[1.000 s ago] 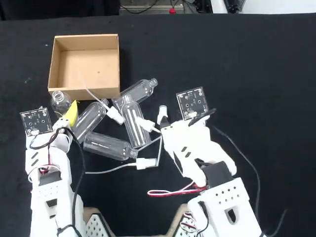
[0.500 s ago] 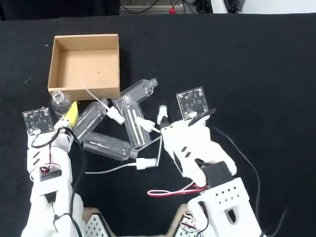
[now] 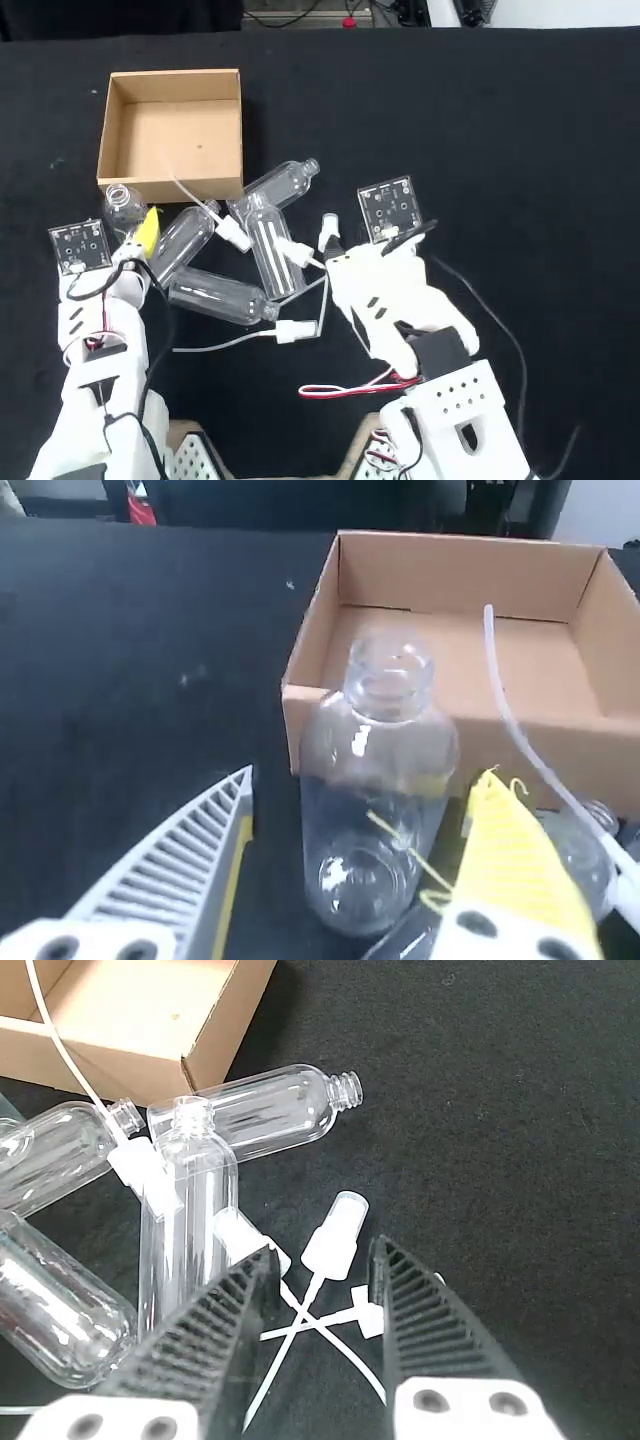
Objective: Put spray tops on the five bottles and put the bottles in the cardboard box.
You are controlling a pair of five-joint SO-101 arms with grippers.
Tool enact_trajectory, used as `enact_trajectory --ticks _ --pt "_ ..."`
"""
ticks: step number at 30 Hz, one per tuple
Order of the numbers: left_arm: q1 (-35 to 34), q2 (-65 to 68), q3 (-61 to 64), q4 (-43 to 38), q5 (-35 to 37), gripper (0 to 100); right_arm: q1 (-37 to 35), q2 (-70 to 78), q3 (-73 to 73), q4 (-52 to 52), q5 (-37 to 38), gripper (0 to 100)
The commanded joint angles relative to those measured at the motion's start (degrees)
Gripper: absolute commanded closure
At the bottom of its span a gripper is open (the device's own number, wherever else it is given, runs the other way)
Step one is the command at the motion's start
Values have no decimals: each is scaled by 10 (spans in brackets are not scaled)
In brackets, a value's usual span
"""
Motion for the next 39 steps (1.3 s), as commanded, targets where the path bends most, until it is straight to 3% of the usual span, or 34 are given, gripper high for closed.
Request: enact_trajectory --ticks 1,10,32,39 --pt "-1 3 -1 -25 4 674 -6 3 -3 -14 -1 843" --pt "0 4 -45 34 4 676 -6 4 -3 -14 -1 843" --pt "0 6 -59 36 0 676 -6 3 0 -14 -1 843" --pt "-1 104 -107 32 4 677 -6 3 2 -14 -1 843"
